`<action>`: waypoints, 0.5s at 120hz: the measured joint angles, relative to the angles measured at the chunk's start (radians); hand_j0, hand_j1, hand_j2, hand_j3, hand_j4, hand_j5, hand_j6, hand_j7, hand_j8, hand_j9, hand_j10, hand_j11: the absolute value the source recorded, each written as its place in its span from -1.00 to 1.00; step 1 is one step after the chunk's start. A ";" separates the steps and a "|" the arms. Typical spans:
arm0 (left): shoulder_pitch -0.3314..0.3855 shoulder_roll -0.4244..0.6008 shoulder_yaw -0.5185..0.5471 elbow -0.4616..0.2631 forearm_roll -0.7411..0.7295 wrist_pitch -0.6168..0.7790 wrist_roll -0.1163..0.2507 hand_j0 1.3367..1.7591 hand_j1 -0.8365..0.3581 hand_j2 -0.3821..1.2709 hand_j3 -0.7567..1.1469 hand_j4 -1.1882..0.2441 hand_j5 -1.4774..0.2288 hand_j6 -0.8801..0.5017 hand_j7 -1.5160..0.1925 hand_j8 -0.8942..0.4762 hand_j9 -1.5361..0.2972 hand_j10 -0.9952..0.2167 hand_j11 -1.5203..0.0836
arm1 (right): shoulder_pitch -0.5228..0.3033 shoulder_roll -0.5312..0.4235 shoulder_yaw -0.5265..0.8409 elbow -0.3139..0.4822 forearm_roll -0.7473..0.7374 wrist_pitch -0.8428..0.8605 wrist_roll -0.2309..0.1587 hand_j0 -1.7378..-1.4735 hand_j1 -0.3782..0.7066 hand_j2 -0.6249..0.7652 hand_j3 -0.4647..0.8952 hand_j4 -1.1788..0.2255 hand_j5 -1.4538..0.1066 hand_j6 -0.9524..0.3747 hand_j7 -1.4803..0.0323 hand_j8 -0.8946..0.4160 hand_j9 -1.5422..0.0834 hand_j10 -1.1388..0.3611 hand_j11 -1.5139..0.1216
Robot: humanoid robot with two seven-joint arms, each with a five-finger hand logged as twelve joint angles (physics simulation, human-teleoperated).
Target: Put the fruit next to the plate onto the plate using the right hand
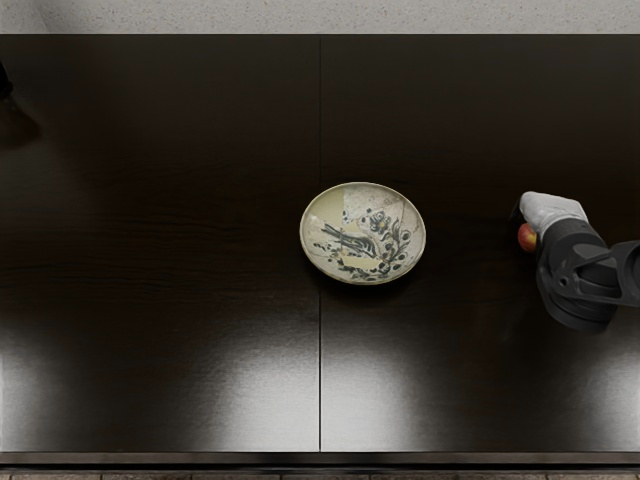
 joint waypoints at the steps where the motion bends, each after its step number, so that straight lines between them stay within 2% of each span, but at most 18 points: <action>1: 0.000 0.000 0.000 0.000 0.000 0.000 0.000 0.52 0.52 -0.48 -0.21 0.34 0.38 -0.06 0.42 -0.03 0.35 0.26 0.52 | 0.000 0.000 0.000 0.000 0.000 0.000 0.000 -0.40 -0.04 -0.22 -0.32 0.09 0.18 -0.19 0.25 -0.26 0.24 -0.03 0.20; 60: -0.002 0.000 0.001 0.000 0.000 0.000 0.000 0.52 0.52 -0.48 -0.21 0.34 0.38 -0.06 0.42 -0.03 0.35 0.26 0.52 | -0.001 -0.001 -0.003 -0.001 -0.007 0.000 0.000 -0.40 0.04 -0.23 -0.32 0.04 0.12 -0.24 0.19 -0.32 0.18 -0.08 0.14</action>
